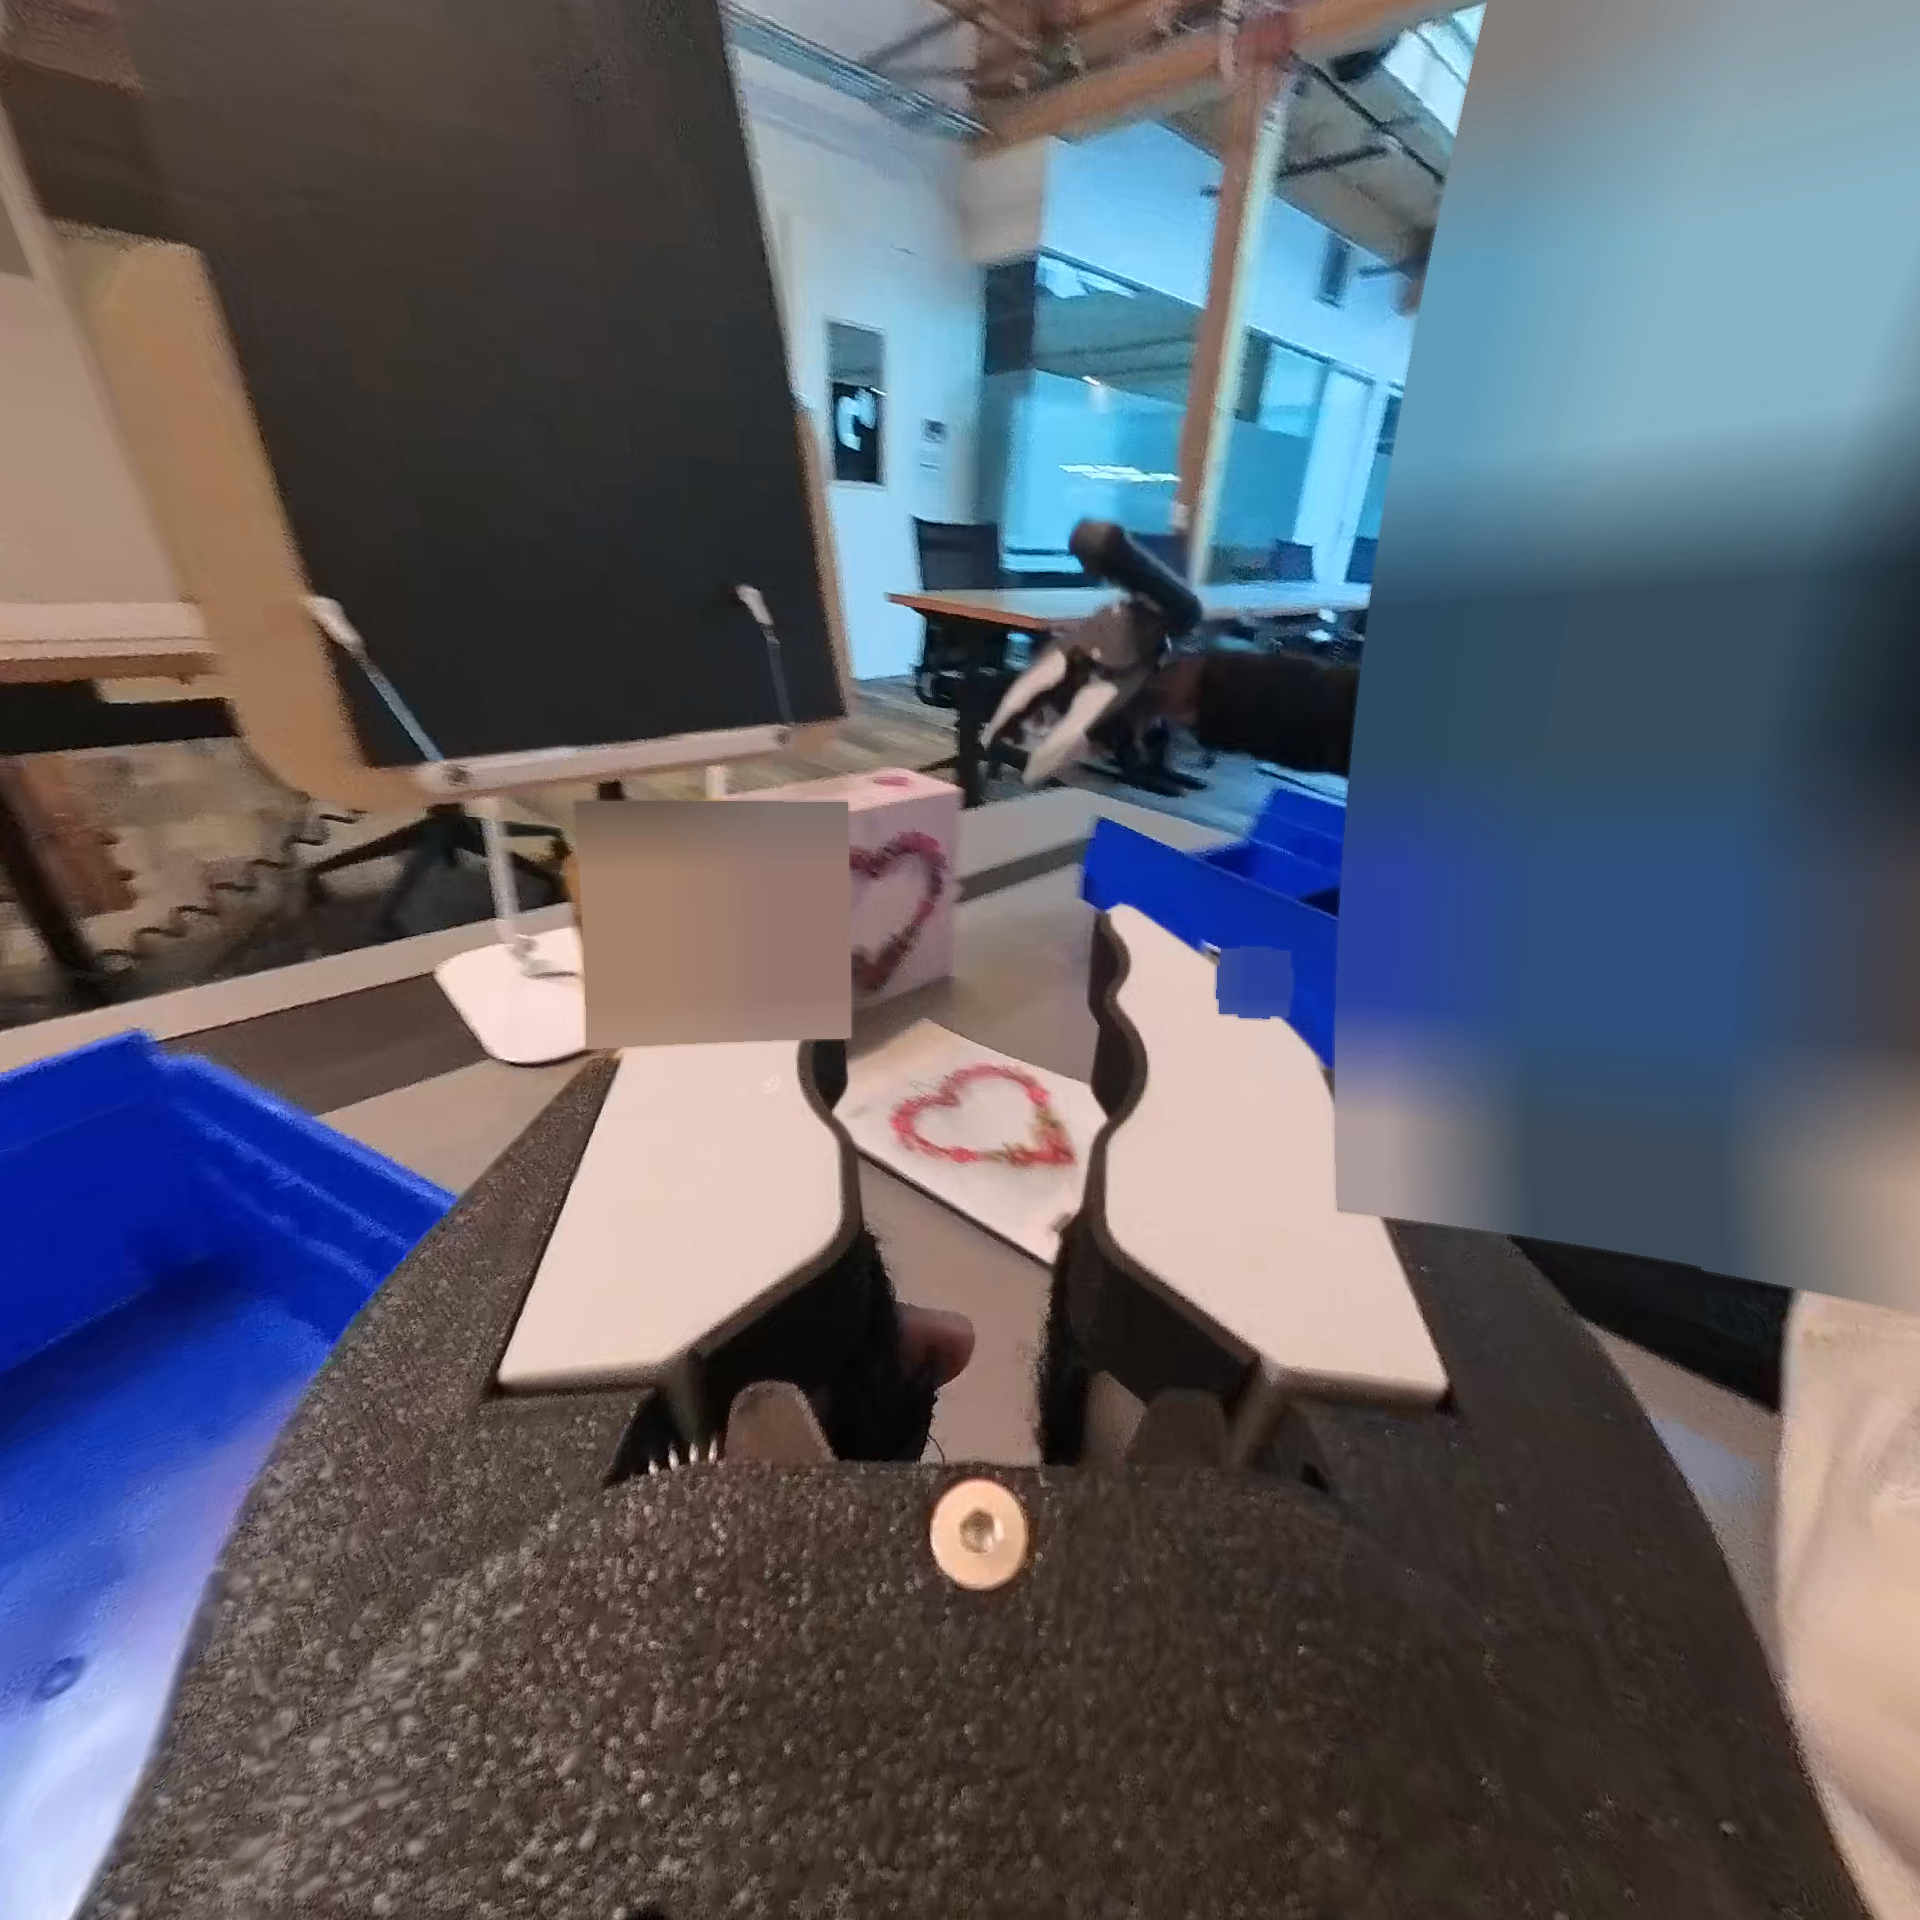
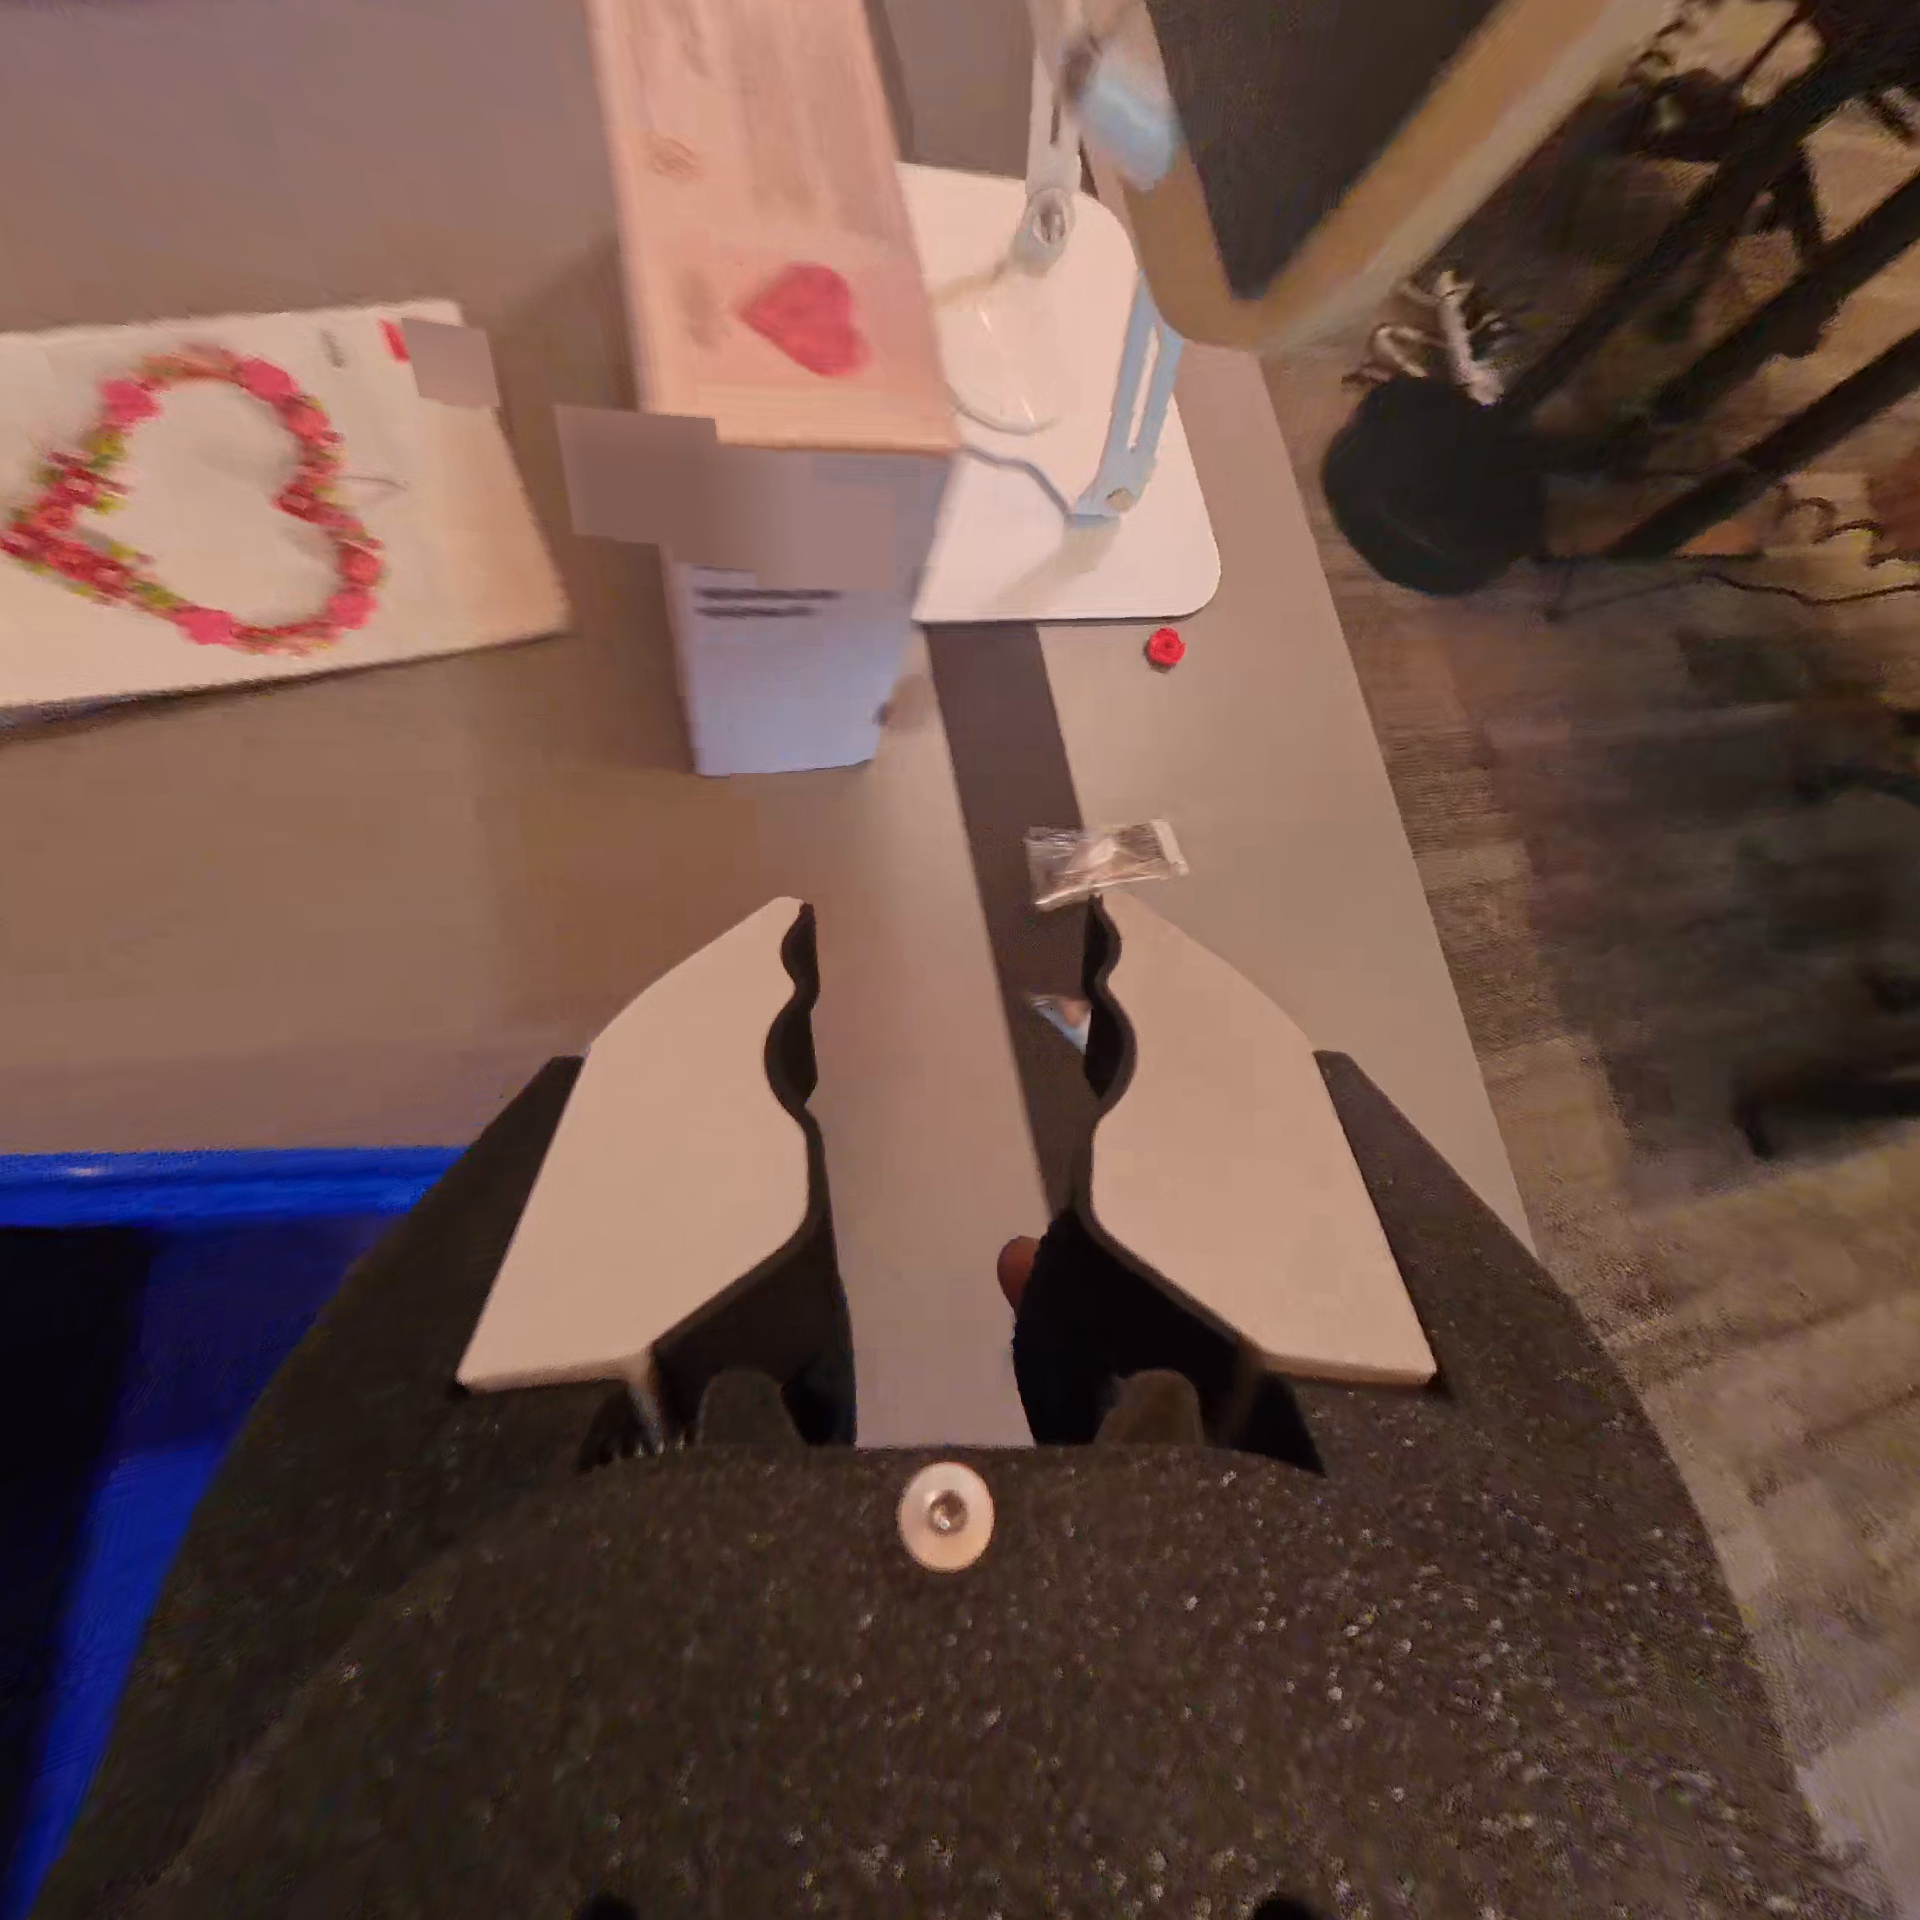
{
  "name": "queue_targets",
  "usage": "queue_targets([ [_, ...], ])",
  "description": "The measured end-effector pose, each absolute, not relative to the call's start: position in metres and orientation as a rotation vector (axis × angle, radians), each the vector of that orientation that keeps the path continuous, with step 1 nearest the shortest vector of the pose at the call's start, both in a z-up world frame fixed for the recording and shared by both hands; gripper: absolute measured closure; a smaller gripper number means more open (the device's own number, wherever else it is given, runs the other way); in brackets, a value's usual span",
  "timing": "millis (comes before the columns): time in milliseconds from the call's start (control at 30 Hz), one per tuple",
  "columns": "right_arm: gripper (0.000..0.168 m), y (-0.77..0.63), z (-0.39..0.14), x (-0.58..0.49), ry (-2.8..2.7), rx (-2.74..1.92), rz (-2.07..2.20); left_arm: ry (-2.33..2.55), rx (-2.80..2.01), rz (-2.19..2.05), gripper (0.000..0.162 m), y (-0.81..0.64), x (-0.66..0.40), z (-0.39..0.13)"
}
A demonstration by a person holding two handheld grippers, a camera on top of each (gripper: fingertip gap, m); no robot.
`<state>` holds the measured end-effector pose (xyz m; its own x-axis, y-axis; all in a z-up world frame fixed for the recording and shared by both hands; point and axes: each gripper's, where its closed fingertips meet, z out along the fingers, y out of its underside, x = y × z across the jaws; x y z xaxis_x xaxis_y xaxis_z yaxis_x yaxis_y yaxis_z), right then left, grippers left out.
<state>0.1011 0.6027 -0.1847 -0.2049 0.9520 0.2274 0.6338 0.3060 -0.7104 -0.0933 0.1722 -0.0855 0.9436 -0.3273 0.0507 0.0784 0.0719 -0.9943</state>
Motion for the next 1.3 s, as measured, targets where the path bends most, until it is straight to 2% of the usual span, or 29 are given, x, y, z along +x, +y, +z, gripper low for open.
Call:
queue_targets([
  [100,0.117,0.641,-0.219,0.068,-2.054,-1.445,0.655,0.116,-1.439,-0.201,0.117,0.178,-0.112,-0.078],
  [200,0.136,0.670,-0.253,0.027,-2.069,-1.482,0.594,0.085,-1.441,-0.104,0.119,0.183,-0.125,-0.080],
  [400,0.120,0.672,-0.300,-0.034,-2.150,-1.418,0.664,0.017,-1.424,-0.101,0.122,0.182,-0.134,-0.089],
  [733,0.125,0.693,-0.314,-0.080,-2.081,-1.548,0.732,-0.033,-1.436,-0.116,0.124,0.175,-0.154,-0.102],
  [867,0.134,0.696,-0.316,-0.085,-2.098,-1.517,0.733,-0.019,-1.470,-0.099,0.124,0.175,-0.153,-0.109],
  [967,0.152,0.688,-0.317,-0.085,-2.136,-1.490,0.775,-0.019,-1.491,-0.092,0.124,0.174,-0.154,-0.114],
  [1133,0.153,0.694,-0.316,-0.072,-2.127,-1.574,0.754,-0.021,-1.468,-0.105,0.125,0.170,-0.153,-0.110],
  [1300,0.152,0.699,-0.271,-0.011,-2.054,-1.625,0.744,0.077,-1.464,-0.135,0.126,0.174,-0.137,-0.101],
])
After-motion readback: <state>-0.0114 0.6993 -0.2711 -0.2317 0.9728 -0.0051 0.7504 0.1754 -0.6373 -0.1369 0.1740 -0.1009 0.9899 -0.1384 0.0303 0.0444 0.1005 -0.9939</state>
